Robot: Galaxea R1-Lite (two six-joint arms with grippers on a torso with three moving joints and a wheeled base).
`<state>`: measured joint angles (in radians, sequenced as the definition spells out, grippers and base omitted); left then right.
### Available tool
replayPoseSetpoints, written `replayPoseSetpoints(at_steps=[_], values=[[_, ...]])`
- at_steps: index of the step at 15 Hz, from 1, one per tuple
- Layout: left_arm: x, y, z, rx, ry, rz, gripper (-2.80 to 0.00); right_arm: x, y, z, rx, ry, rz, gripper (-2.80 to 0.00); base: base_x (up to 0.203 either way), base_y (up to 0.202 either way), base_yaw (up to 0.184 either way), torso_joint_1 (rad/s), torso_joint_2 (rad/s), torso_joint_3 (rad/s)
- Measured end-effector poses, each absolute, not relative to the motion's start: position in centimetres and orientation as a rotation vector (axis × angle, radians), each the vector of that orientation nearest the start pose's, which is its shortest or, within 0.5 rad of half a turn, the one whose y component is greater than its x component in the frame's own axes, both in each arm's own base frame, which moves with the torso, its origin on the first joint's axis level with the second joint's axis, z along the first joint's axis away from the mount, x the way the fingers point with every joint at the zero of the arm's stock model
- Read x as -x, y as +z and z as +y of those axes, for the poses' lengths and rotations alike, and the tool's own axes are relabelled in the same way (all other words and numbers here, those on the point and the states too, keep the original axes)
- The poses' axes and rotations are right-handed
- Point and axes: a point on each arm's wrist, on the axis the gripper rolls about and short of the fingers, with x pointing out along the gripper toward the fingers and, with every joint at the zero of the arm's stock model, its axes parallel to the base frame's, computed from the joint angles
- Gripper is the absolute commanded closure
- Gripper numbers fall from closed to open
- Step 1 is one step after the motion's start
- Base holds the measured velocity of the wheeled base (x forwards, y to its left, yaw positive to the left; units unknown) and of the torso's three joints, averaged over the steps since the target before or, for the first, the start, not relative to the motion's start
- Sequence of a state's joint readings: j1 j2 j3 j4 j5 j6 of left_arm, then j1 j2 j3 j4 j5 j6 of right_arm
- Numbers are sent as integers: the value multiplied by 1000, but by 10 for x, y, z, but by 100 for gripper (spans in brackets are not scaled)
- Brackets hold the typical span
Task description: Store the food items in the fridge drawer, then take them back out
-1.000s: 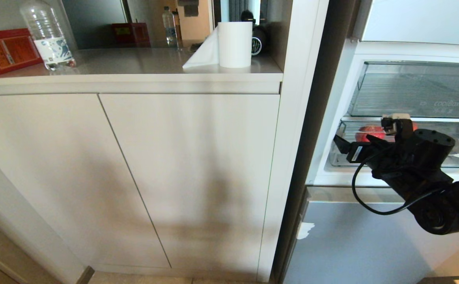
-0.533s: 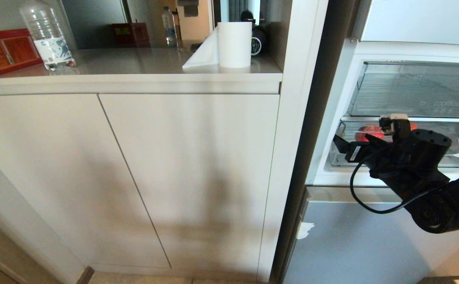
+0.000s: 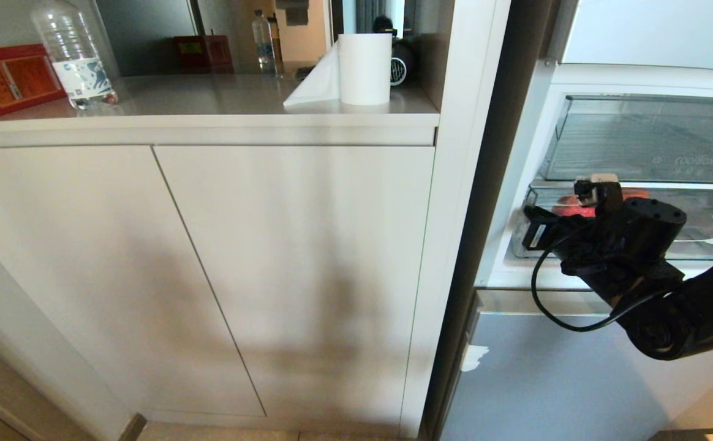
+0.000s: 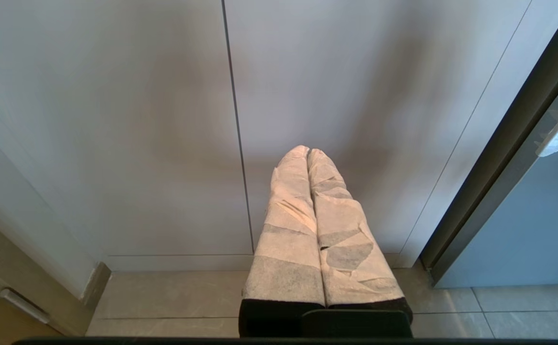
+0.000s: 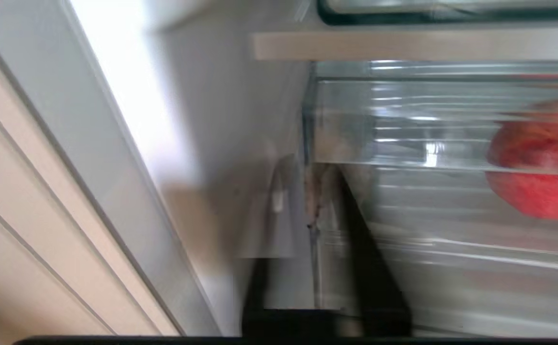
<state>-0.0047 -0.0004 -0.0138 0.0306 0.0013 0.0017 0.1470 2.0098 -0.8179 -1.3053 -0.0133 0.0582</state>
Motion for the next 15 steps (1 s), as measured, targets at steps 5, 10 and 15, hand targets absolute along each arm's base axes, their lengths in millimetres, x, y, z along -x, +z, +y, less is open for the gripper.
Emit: replayPoseSetpoints(at_steps=[5, 10, 15], values=[[24, 76, 0, -1, -3, 16, 0, -353, 147, 55, -69, 145, -99, 0, 0, 0, 0, 0, 0, 0], [24, 76, 0, -2, -3, 16, 0, -327, 146, 52, -90, 151, -64, 0, 0, 0, 0, 0, 0, 0], [24, 76, 0, -2, -3, 16, 0, -287, 147, 48, -88, 157, -25, -280, 0, 0, 0, 0, 0, 0]])
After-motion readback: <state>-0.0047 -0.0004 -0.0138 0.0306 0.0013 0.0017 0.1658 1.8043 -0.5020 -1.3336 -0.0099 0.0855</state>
